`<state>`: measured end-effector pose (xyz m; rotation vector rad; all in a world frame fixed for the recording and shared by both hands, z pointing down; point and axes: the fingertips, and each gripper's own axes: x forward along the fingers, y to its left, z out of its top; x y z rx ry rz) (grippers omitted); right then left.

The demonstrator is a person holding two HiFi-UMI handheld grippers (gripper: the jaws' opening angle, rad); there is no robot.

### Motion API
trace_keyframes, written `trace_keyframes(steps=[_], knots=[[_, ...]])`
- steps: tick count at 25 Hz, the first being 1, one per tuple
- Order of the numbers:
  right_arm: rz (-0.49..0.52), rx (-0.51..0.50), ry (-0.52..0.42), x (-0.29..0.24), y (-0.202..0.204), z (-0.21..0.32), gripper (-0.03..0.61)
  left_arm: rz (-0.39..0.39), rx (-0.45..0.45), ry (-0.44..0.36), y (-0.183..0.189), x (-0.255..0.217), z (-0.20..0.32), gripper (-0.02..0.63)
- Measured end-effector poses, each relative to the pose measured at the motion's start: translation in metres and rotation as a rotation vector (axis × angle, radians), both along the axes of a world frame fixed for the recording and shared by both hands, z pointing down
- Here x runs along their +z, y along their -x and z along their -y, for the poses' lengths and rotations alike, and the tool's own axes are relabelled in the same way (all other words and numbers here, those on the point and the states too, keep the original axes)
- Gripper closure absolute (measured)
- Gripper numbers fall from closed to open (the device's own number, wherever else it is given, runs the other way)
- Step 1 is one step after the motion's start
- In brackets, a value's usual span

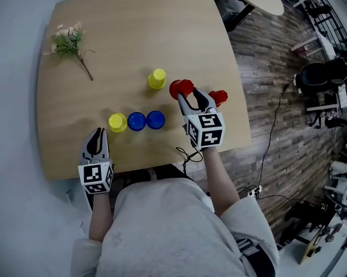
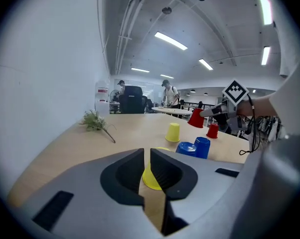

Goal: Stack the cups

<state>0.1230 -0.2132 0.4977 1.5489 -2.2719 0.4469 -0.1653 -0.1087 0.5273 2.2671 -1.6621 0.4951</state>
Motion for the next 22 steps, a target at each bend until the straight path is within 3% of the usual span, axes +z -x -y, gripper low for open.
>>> trace_keyframes(steps=[6, 13, 22], knots=[[0.07, -0.129, -0.008, -0.034, 0.066, -0.045, 0.376, -0.002, 0.055, -0.012, -0.001, -0.002, -0.001, 0.569], [0.022, -0.302, 0.038, -0.024, 0.147, -0.077, 0.376, 0.0, 0.098, -0.02, 0.005, -0.005, -0.014, 0.571], [-0.04, -0.374, 0.076, -0.007, 0.192, -0.083, 0.374, -0.018, 0.052, 0.004, 0.034, 0.001, -0.03, 0.571]])
